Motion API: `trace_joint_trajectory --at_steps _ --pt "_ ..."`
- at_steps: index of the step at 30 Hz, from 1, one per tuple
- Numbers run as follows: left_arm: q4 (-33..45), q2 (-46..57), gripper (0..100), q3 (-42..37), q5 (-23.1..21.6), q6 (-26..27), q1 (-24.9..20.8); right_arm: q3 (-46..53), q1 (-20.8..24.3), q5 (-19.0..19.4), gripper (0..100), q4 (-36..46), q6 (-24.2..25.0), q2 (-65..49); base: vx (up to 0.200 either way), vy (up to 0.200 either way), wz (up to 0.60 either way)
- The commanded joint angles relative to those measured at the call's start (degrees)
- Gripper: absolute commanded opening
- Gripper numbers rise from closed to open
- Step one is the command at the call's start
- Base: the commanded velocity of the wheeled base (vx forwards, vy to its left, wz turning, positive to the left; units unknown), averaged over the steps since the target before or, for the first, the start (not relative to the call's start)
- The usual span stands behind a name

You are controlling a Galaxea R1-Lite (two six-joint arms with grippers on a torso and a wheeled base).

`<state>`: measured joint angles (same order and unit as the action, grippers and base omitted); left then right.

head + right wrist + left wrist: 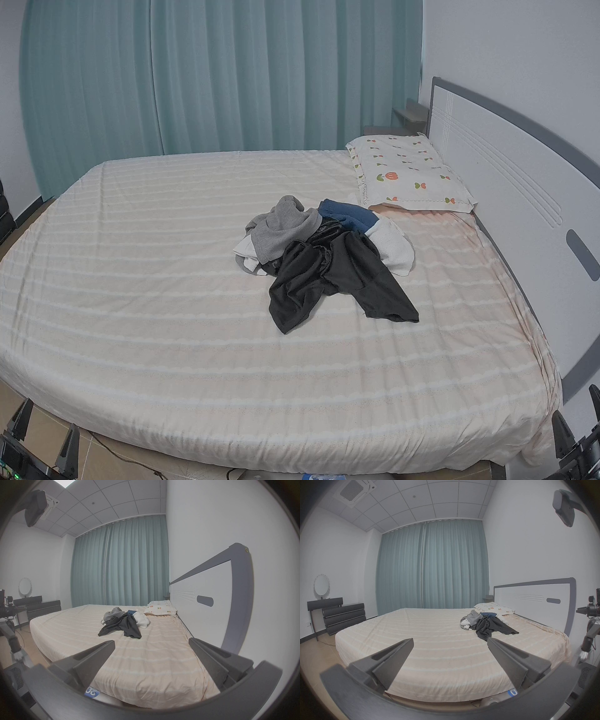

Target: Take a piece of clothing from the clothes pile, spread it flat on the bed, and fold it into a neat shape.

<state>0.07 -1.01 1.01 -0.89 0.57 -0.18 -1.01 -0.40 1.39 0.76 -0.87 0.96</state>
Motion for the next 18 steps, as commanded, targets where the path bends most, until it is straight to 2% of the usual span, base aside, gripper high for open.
trace_joint_trajectory --at_steps 1,2,3,5,7,9,10,11,14,18 --pt "-0.16 0.75 100 -0.92 0.10 0.57 0.01 -2.50 0.05 1.33 100 -1.11 0.78 1.32 0.000 0.000 0.00" --pt "-0.16 0.75 100 -0.92 0.10 0.57 0.01 -2.50 0.05 1.33 100 -1.11 0.78 1.32 0.000 0.000 0.00" --pt "-0.16 0.92 100 -0.92 0.01 0.83 0.01 -14.28 -0.56 3.53 100 -1.20 5.08 7.91 0.000 0.000 0.00" --pt "-0.16 0.92 100 -0.92 0.01 0.83 0.01 -18.32 -0.65 4.67 100 -0.84 7.11 11.25 0.000 0.000 0.00" --pt "-0.16 0.75 100 -0.92 0.01 0.75 0.01 -20.43 -0.48 9.60 100 1.53 3.77 19.34 0.000 0.000 0.00" --pt "-0.16 0.75 100 -0.92 -0.08 0.66 0.01 -19.12 -0.65 11.97 100 1.88 1.48 26.55 0.000 0.000 0.00" --pt "-0.16 0.75 100 -0.92 -0.08 0.66 0.01 -18.94 -0.65 12.15 100 1.88 1.48 26.99 0.000 0.000 0.00" --pt "-0.16 0.75 100 -0.92 -0.08 0.75 0.01 -17.27 -0.04 12.58 100 1.00 2.71 32.35 0.000 0.000 0.00" --pt "-0.16 0.75 100 -1.01 -0.08 0.66 0.01 -16.92 1.46 12.94 100 -2.25 7.81 43.60 0.000 0.000 0.00" --pt "-0.16 0.84 100 -1.01 -0.08 0.83 0.01 -18.76 5.68 12.58 100 -7.79 13.87 55.02 0.000 0.000 0.00"
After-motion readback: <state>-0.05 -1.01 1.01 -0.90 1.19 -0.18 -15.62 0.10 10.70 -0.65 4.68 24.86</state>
